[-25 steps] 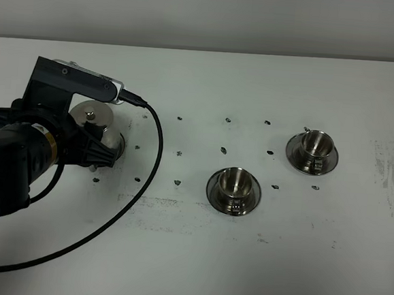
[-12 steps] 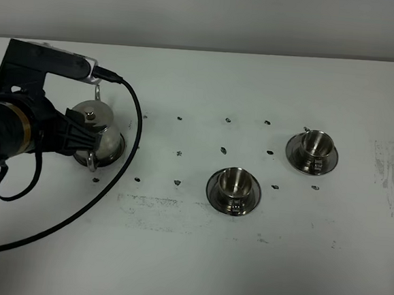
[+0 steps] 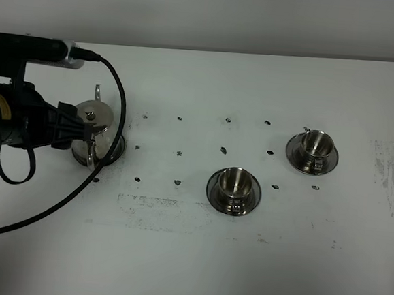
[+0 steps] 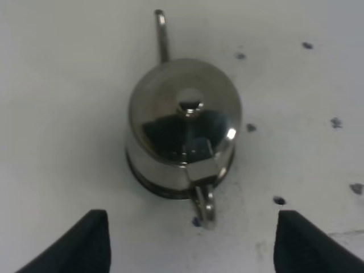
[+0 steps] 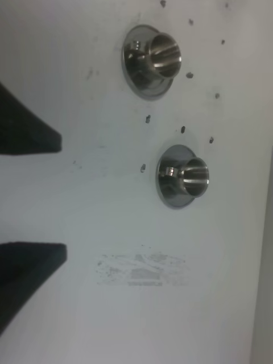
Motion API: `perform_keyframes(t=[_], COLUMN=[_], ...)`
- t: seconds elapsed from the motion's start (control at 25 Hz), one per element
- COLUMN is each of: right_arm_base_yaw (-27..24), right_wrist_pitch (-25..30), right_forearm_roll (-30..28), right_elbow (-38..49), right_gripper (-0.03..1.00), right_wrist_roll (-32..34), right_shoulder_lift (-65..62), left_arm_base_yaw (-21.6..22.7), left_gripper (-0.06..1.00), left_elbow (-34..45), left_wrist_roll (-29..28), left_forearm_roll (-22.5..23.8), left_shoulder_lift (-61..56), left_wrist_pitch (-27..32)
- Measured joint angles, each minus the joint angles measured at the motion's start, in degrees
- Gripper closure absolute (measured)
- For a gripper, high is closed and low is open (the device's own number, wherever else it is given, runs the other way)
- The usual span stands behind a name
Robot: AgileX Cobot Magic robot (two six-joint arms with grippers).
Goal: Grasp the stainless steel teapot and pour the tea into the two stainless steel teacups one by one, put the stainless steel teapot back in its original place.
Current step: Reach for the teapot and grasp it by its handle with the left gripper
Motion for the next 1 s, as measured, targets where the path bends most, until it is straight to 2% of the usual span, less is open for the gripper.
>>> perform_keyframes(t=[0.12, 0.4, 0.6, 0.84, 1.0], right_arm_base_yaw=[0.0, 0.0, 0.0, 0.0, 0.0], right_wrist_pitch=[0.0, 0.0, 0.0, 0.0, 0.0], right_forearm_roll=[0.0, 0.0, 0.0, 0.0, 0.0], right_elbow=[0.0, 0.0, 0.0, 0.0, 0.0], right_gripper=[0.59, 0.59, 0.59, 0.59, 0.59], right_wrist_roll=[0.0, 0.0, 0.0, 0.0, 0.0], right_shoulder_lift=[0.0, 0.0, 0.0, 0.0, 0.0], left_arm_base_yaw=[0.2, 0.3, -0.6, -5.1, -6.3], left_gripper=[0.35, 0.35, 0.35, 0.35, 0.35], left_elbow=[-2.0, -3.3, -3.4, -3.4, -3.4], left_wrist_roll=[3.4, 2.0, 3.9, 4.3, 4.3], left_forearm_roll=[-4.2, -4.6, -7.3, -9.3, -9.7], left_shoulder_lift=[0.0, 0.6, 4.9, 10.7, 13.2], left_wrist_pitch=[2.8, 7.6, 4.1, -1.8, -5.0])
